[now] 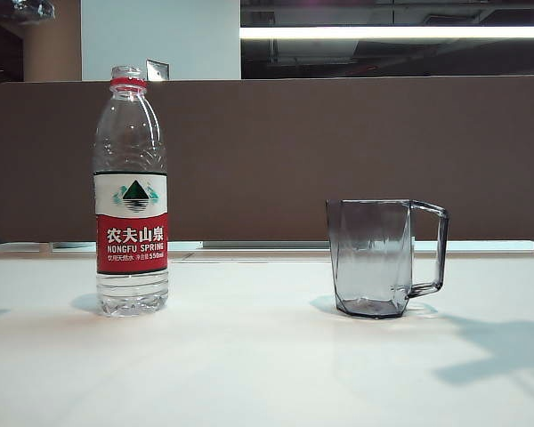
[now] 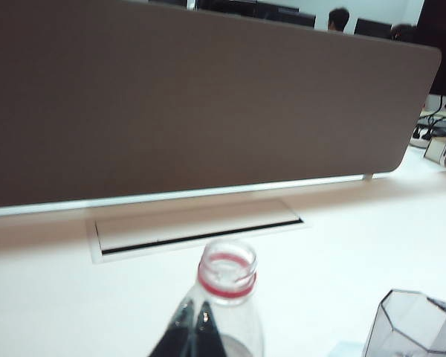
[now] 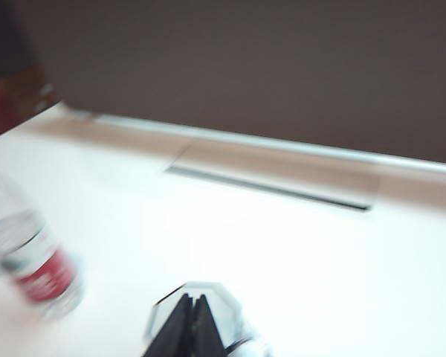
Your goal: Pick up the mineral water bottle with the left hand on the table and pour water into the mug until it's half full.
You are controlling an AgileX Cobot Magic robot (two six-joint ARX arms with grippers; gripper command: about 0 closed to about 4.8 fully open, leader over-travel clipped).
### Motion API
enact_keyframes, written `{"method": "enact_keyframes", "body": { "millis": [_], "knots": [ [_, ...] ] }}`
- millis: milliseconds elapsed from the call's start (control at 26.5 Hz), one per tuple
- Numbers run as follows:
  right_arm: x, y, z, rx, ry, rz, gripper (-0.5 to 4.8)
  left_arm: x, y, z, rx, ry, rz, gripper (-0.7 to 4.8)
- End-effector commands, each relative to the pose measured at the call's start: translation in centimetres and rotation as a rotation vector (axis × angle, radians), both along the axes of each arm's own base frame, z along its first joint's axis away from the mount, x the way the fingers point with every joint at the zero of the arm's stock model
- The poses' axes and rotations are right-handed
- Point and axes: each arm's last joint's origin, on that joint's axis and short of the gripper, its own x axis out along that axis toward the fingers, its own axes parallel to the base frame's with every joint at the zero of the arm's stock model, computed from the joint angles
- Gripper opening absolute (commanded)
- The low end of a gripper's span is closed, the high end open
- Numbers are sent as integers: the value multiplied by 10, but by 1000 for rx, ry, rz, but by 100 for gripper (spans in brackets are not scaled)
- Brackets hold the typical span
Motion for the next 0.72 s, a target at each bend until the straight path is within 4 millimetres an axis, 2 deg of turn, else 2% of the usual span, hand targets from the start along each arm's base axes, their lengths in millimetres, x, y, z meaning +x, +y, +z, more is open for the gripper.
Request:
{"method": "enact_keyframes", "body": {
  "millis": [38, 75, 340, 490, 717],
  "knots": [
    [-5, 7, 1, -14, 5, 35, -2, 0, -1, -4, 14, 46, -3, 357],
    [-6, 9, 1, -16, 4, 44, -2, 0, -1, -5, 18, 56, -3, 479],
    [-10, 16, 1, -18, -1, 83, -2, 3, -2, -14, 43, 96, -5, 479],
    [-11, 17, 1, -17, -1, 88, -2, 19, -8, -28, 143, 116, -7, 479],
    [-11, 17, 1, -18, 0, 90, -2, 41, -19, -42, 166, 125, -23, 479]
  ]
}}
